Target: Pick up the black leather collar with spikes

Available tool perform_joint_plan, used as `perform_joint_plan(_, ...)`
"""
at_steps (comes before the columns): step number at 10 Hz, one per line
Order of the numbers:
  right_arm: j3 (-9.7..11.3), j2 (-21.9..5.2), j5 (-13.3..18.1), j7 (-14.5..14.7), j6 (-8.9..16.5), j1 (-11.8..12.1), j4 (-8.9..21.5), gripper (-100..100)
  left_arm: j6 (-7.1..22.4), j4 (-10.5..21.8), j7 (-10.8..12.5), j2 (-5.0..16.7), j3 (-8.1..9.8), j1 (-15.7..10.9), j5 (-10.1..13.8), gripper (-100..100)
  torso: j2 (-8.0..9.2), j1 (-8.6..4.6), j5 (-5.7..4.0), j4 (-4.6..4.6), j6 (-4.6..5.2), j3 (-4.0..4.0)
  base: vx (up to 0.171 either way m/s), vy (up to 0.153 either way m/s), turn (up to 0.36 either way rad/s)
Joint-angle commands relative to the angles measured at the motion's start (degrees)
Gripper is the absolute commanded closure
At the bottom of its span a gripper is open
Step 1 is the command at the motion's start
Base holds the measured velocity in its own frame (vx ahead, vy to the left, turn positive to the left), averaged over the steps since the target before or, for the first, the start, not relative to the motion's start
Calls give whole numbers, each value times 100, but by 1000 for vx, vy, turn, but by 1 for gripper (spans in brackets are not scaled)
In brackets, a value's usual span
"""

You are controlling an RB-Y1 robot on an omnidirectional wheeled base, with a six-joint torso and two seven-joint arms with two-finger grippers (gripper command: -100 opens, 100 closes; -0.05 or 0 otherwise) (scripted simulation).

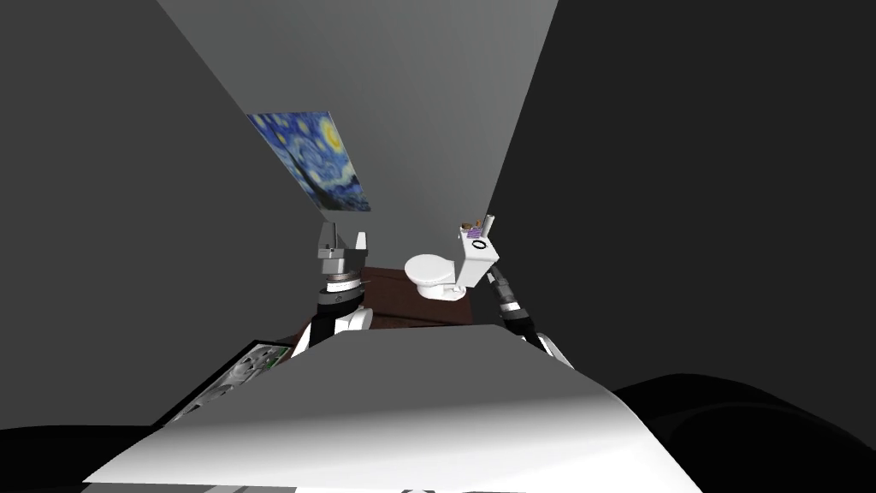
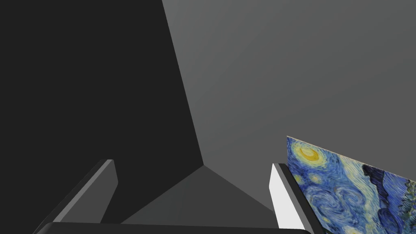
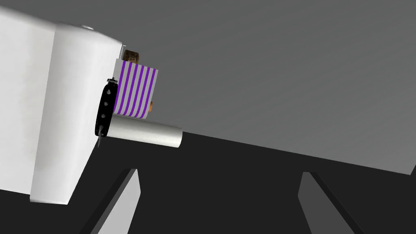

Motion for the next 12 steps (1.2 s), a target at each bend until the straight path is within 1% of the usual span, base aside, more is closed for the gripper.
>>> perform_joint_plan(1, 22, -176, -5, 4, -2, 31, 82, -100, 0, 0, 0, 0, 0, 0, 0, 0, 0, 0, 0, 0, 0, 0, -61, 79, -4)
perform_joint_plan(2, 49, -390, -27, 2, -65, 142, 285, -100, 0, 0, 0, 0, 0, 0, 0, 0, -5, -2, 0, 0, -1, -2, -61, 83, 21)
perform_joint_plan(3, 49, -490, -27, 2, -65, 142, 285, -100, 0, 0, 0, 0, 0, 0, 0, 0, -5, -2, 0, -1, -1, -3, -58, 72, 8)
perform_joint_plan(4, 77, -692, -48, 1, -129, 255, 496, -100, 0, 0, 0, 0, 0, 0, 0, 0, -7, -6, -1, -1, -1, -3, -82, 87, 32)
perform_joint_plan(5, 77, -821, -48, 1, -129, 255, 496, -100, 0, 0, 0, 0, 0, 0, 0, 0, 1, -2, 0, 0, -1, 0, -54, 87, 6)
perform_joint_plan(6, 105, -1014, -69, 0, -194, 368, 716, -100, 0, 0, 0, 0, 0, 0, 0, 0, -7, -1, 0, 0, -1, -3, -40, 96, 49)
perform_joint_plan(7, 105, -1168, -69, 0, -194, 368, 716, -100, 0, 0, 0, 0, 0, 0, 0, 0, -11, 1, 1, -2, -1, -6, -38, 78, 8)
perform_joint_plan(8, 134, -1360, -89, 2, -259, 480, 942, -100, 0, 0, 0, 0, 0, 0, 0, 0, -15, -4, 0, -2, -2, -8, -39, 88, 42)
perform_joint_plan(9, 134, -1519, -89, 2, -259, 480, 942, -100, 0, 0, 0, 0, 0, 0, 0, 0, -15, -2, 0, -2, -1, -8, -31, 77, 22)
perform_joint_plan(10, 163, -1685, -108, 4, -325, 590, 1174, -100, 0, 0, 0, 0, 0, 1, 0, 0, -18, -5, 0, -2, -2, -9, -26, 93, 72)
perform_joint_plan(11, 163, -1851, -108, 4, -325, 590, 1174, -100, 0, 0, 0, 0, 0, 0, 0, 0, -19, 0, 1, -3, -2, -10, -18, 73, 21)
perform_joint_plan(12, 163, -1910, -108, 4, -325, 590, 1174, -100, 0, 0, 0, 0, 0, 1, 0, 0, -23, -6, 0, -3, -2, -12, -9, 24, -9)
